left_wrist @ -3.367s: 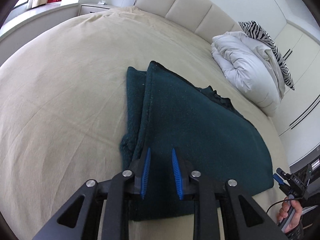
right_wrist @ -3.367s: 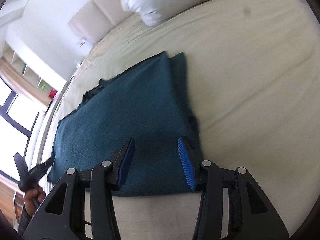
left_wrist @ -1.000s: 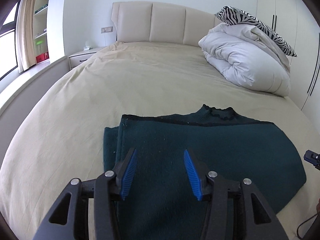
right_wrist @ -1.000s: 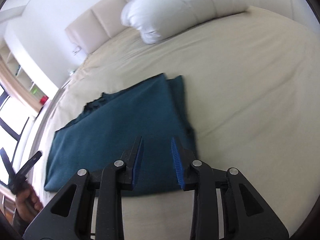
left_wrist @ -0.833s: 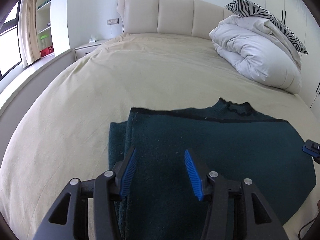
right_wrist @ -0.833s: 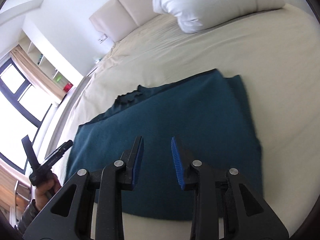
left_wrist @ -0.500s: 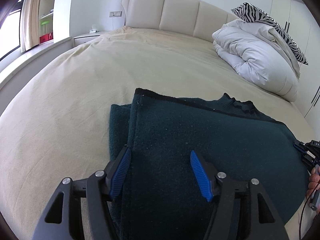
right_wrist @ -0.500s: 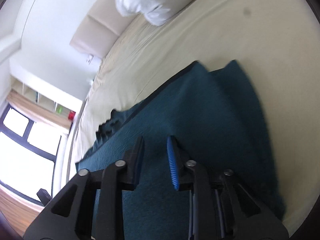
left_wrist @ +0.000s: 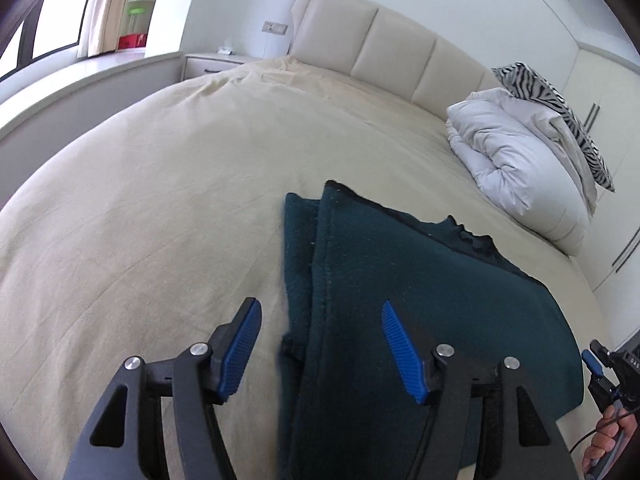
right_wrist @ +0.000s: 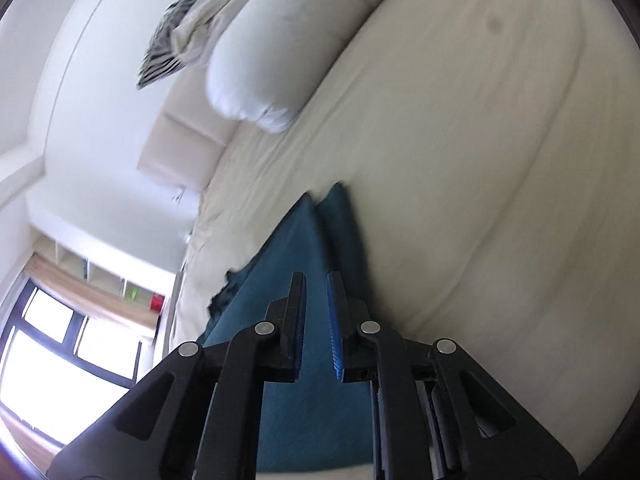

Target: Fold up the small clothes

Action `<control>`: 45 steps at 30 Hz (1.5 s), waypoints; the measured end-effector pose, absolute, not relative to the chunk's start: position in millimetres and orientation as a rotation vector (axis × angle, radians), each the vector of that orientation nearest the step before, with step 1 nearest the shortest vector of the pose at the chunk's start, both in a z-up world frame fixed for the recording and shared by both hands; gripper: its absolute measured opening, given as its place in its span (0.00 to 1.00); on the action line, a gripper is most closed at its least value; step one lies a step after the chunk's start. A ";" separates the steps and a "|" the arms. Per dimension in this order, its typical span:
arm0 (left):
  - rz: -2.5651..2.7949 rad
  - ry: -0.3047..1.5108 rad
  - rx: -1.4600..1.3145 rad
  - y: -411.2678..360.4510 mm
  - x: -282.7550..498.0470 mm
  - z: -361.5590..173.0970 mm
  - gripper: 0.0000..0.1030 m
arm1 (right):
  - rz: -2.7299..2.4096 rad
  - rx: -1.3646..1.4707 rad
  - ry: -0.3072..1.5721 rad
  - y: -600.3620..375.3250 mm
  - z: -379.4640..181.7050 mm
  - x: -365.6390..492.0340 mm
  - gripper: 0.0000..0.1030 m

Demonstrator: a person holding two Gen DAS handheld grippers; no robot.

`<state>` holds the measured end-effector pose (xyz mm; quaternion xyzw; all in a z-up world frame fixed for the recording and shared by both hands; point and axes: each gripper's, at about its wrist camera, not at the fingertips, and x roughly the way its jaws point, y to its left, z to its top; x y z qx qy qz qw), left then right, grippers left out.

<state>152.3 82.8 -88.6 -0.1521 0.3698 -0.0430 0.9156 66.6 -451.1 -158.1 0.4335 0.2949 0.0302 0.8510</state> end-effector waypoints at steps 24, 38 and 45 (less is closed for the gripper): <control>-0.307 1.009 -0.591 126.5 204.7 -113.3 0.73 | 0.390 0.850 0.792 -362.0 -141.7 93.6 0.49; -0.437 1.147 -0.801 133.4 217.8 -133.1 0.30 | 0.650 0.868 0.986 -248.7 -159.2 158.6 0.49; -0.457 1.129 -0.829 137.9 216.0 -136.0 0.16 | 0.680 0.831 1.046 -214.1 -168.0 176.0 0.49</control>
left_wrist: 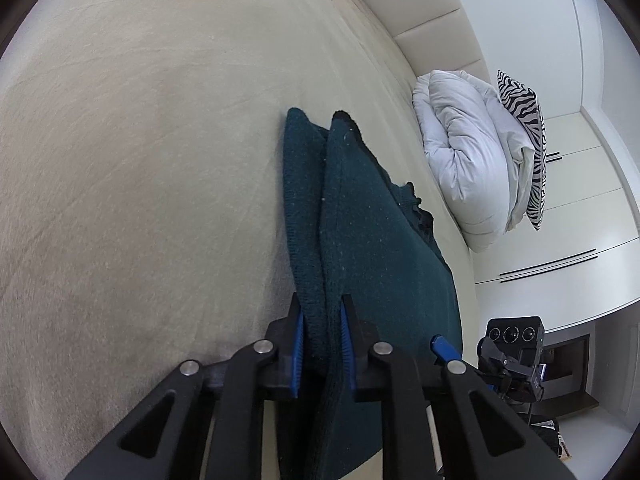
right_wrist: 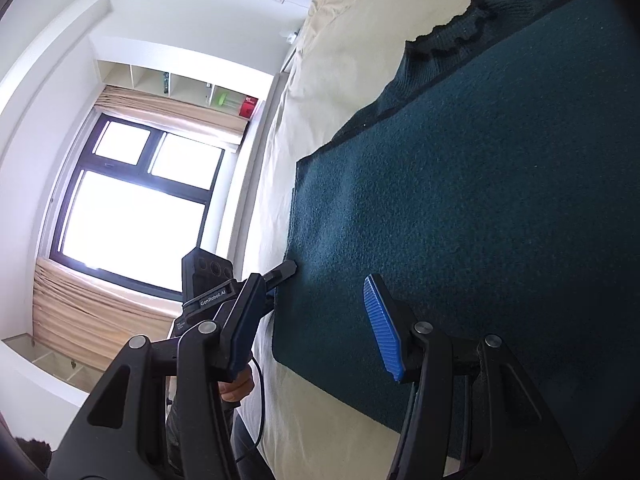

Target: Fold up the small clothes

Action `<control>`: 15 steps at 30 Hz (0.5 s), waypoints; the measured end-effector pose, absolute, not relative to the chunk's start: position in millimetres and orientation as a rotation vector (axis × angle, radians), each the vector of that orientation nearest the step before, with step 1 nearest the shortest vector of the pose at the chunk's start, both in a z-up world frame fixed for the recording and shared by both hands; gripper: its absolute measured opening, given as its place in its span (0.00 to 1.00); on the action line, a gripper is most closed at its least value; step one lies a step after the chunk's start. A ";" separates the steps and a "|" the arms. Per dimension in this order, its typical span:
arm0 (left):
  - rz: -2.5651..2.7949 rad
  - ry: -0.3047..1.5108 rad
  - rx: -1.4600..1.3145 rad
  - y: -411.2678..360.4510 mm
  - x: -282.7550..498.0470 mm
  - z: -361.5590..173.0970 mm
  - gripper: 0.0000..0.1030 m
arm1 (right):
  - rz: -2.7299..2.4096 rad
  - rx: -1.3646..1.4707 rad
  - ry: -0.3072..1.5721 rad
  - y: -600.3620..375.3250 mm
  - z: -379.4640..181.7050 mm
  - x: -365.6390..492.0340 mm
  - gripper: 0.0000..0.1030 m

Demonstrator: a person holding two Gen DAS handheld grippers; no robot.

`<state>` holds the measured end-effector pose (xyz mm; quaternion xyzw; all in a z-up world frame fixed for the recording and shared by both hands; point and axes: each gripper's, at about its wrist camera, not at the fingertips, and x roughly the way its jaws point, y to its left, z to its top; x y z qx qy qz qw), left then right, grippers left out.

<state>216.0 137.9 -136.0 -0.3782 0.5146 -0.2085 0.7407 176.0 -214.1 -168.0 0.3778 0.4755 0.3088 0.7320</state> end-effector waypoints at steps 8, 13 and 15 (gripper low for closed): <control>-0.449 1.100 -0.713 124.1 211.2 -109.4 0.15 | 0.644 0.753 1.143 -190.4 -205.9 209.6 0.43; -0.464 1.088 -0.606 94.1 213.9 -76.3 0.14 | 0.665 0.855 1.115 -201.6 -214.1 211.1 0.36; -0.476 1.081 -0.552 72.5 215.7 -60.4 0.14 | 0.659 0.872 1.090 -210.8 -207.9 208.5 0.39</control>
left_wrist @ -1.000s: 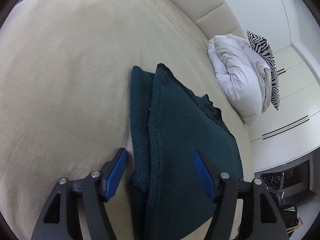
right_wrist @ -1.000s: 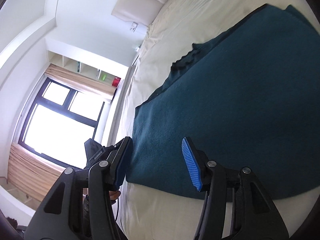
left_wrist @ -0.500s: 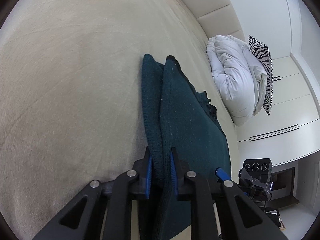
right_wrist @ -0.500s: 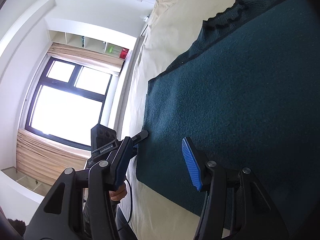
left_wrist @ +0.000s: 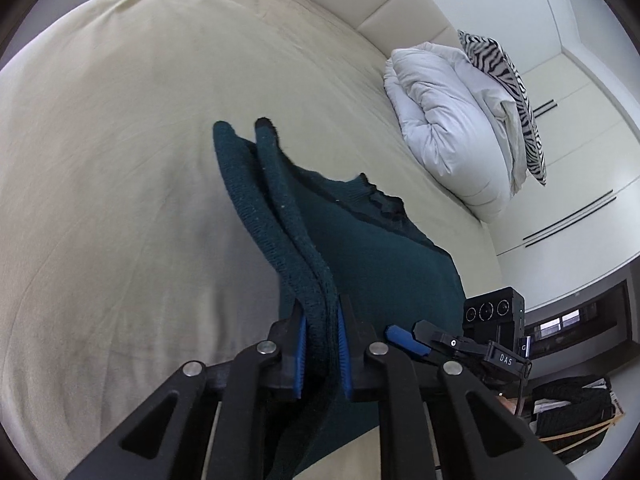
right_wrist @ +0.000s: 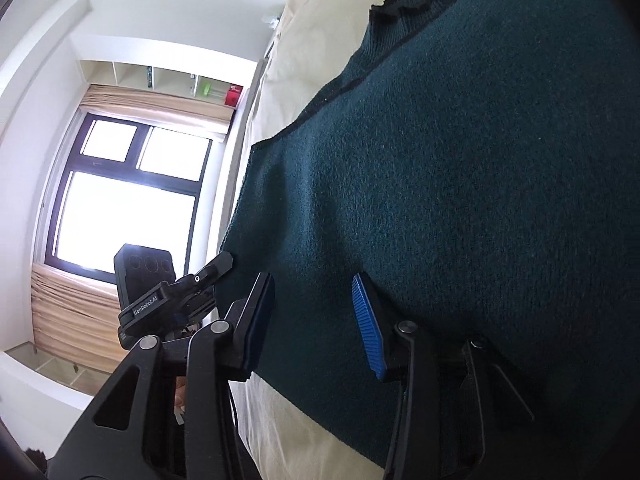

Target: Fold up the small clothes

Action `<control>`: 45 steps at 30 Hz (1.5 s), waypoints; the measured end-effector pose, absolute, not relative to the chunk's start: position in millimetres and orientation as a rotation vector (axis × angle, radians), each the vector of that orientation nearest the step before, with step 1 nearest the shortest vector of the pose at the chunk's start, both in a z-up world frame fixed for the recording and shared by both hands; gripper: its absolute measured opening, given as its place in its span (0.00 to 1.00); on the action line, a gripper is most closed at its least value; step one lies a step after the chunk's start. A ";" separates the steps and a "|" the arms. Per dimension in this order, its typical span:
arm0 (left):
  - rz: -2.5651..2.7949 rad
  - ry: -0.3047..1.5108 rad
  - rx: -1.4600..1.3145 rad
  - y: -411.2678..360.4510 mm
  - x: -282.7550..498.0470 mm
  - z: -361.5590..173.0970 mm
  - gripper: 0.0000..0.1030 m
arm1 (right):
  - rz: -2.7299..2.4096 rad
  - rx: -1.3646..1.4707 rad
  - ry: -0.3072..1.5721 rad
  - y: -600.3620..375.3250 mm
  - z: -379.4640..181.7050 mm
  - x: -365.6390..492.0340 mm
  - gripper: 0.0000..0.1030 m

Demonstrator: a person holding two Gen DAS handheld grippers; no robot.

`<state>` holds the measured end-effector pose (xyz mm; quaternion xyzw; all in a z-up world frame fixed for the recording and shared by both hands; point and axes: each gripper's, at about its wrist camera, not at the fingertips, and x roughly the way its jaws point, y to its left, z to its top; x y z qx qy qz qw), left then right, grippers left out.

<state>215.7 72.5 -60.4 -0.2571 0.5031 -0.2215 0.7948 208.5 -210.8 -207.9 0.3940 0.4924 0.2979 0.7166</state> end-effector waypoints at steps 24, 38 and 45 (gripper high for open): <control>-0.672 1.036 -0.381 -143.7 187.6 -64.5 0.55 | 0.499 1.097 1.004 -396.5 -207.1 221.9 0.54; -0.530 0.880 -0.333 -79.5 142.7 -67.2 0.38 | 0.500 0.934 1.243 -329.6 -201.8 264.8 0.53; -0.523 0.831 -0.356 -71.0 140.1 -71.0 0.38 | 0.459 0.836 1.288 -305.2 -200.4 279.3 0.37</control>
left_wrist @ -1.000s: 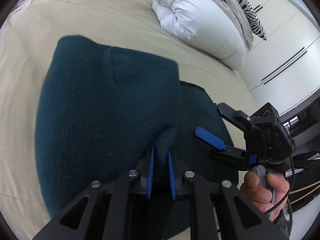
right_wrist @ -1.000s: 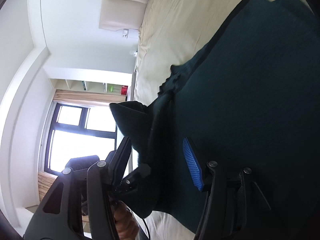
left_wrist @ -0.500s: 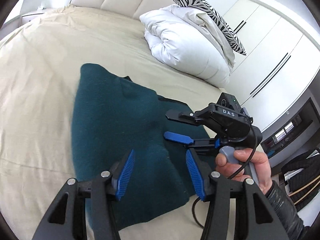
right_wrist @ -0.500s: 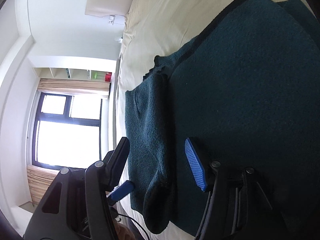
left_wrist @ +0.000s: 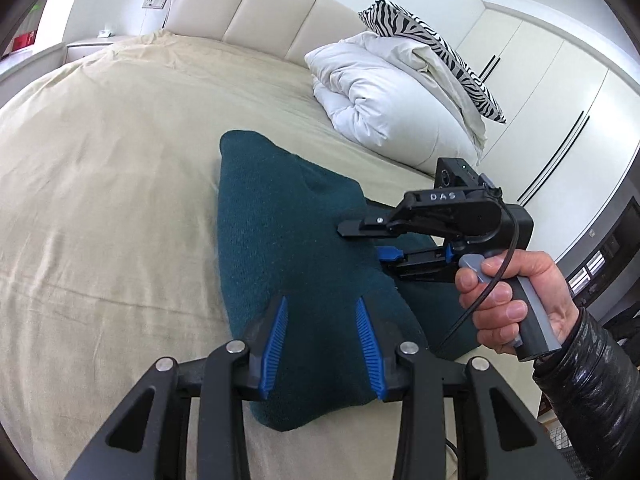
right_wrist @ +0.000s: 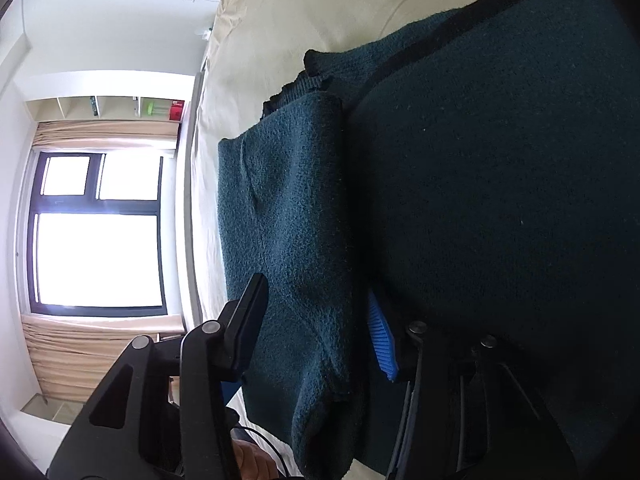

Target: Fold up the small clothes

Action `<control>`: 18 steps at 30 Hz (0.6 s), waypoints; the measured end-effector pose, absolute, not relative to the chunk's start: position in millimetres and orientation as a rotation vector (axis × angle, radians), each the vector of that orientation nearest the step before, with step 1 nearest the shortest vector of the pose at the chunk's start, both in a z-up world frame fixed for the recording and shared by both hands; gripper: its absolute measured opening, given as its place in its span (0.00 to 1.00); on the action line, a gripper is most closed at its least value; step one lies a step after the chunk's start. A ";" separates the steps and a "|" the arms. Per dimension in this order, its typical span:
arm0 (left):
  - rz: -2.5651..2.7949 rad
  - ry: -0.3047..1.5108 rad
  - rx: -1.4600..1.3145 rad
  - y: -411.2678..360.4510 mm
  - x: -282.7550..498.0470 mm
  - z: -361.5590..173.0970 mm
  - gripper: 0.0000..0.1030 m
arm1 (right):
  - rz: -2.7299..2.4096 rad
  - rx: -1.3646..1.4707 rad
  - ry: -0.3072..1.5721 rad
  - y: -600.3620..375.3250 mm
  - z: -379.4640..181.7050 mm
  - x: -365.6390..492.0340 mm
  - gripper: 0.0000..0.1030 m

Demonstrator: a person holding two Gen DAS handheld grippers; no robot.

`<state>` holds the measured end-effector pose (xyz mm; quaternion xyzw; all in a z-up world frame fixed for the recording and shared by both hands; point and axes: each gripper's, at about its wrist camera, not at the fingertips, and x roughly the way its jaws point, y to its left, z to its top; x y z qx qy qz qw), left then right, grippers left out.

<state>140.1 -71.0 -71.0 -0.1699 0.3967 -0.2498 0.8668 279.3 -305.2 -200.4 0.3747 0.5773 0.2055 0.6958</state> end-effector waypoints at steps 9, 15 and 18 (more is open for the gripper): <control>-0.514 0.819 -0.392 -60.4 145.0 -63.0 0.46 | 0.407 0.681 1.225 -316.7 -168.9 267.1 0.10; -0.541 0.809 -0.326 -82.7 157.0 -53.9 0.52 | 0.366 0.648 1.179 -365.5 -144.0 251.2 0.10; -0.563 0.799 -0.300 -103.3 177.4 -49.2 0.52 | 0.331 0.650 1.170 -393.8 -140.3 244.1 0.10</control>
